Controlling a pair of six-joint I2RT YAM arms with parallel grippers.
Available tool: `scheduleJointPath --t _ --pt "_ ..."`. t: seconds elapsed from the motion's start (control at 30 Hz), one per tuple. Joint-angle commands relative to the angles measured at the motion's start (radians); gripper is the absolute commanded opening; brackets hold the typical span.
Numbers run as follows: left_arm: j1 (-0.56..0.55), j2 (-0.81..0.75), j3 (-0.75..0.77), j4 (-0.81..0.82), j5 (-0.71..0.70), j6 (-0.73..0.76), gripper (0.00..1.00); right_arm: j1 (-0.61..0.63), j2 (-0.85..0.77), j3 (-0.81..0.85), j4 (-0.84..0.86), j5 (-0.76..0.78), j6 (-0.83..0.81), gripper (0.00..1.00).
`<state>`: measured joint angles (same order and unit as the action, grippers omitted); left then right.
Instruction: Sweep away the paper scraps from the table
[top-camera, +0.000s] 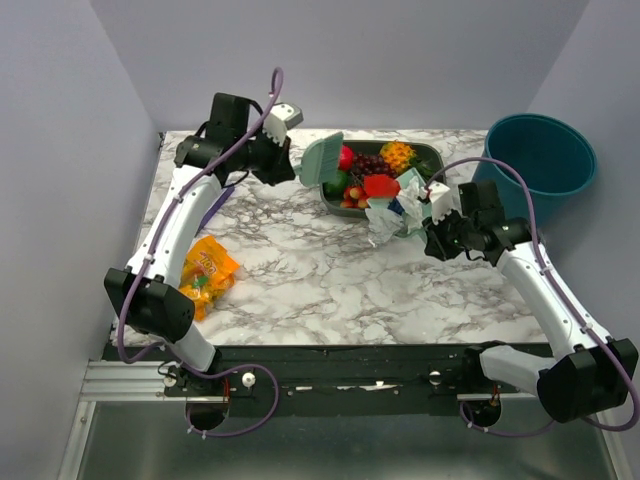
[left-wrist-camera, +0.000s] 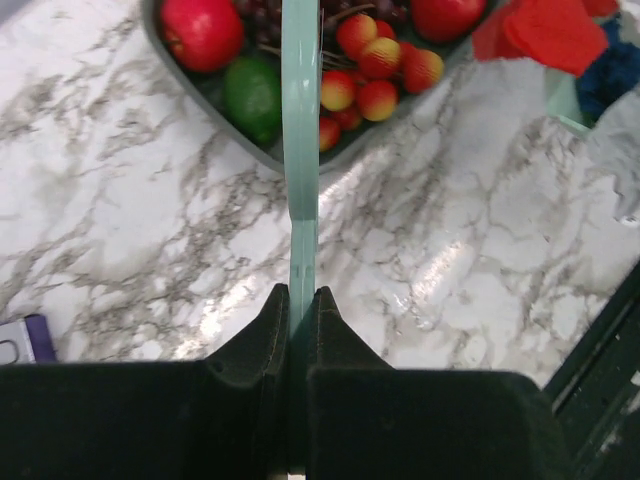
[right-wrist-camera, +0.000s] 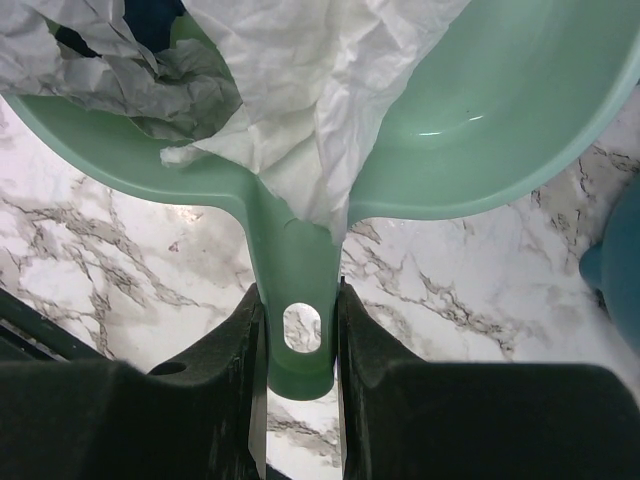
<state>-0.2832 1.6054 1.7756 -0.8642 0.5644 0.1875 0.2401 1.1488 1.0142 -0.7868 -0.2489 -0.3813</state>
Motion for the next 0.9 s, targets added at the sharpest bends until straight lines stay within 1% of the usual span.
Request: scheduleJointPath --t 0.0,0.27,0.57,0.63,0.67,0.7,0.77,0.8,0.87 --pt "0.064 -0.033 -0.001 0.120 0.002 -0.059 0.00 -0.005 -0.018 0.035 -0.023 -0.026 0.035 0.00" --pt "0.075 -0.018 -0.143 0.122 0.097 -0.092 0.00 -0.007 -0.008 0.083 -0.043 -0.015 0.044 0.01" --pt "0.075 0.036 -0.153 0.129 0.120 -0.097 0.00 -0.033 -0.009 0.188 -0.092 0.002 0.068 0.00" --pt "0.075 0.048 -0.147 0.133 0.124 -0.106 0.00 -0.073 0.011 0.222 -0.117 -0.004 0.079 0.01" --pt "0.075 0.054 -0.140 0.134 0.129 -0.111 0.00 -0.097 0.023 0.265 -0.127 -0.015 0.094 0.00" --pt "0.075 0.057 -0.137 0.136 0.134 -0.118 0.00 -0.154 0.035 0.293 -0.137 -0.029 0.101 0.00" --pt "0.075 0.068 -0.131 0.145 0.143 -0.128 0.00 -0.214 0.086 0.345 -0.166 -0.050 0.116 0.01" --pt "0.073 0.073 -0.130 0.146 0.147 -0.131 0.00 -0.272 0.101 0.407 -0.173 -0.050 0.120 0.01" --pt "0.073 0.086 -0.122 0.152 0.158 -0.143 0.00 -0.324 0.150 0.467 -0.195 -0.050 0.124 0.01"
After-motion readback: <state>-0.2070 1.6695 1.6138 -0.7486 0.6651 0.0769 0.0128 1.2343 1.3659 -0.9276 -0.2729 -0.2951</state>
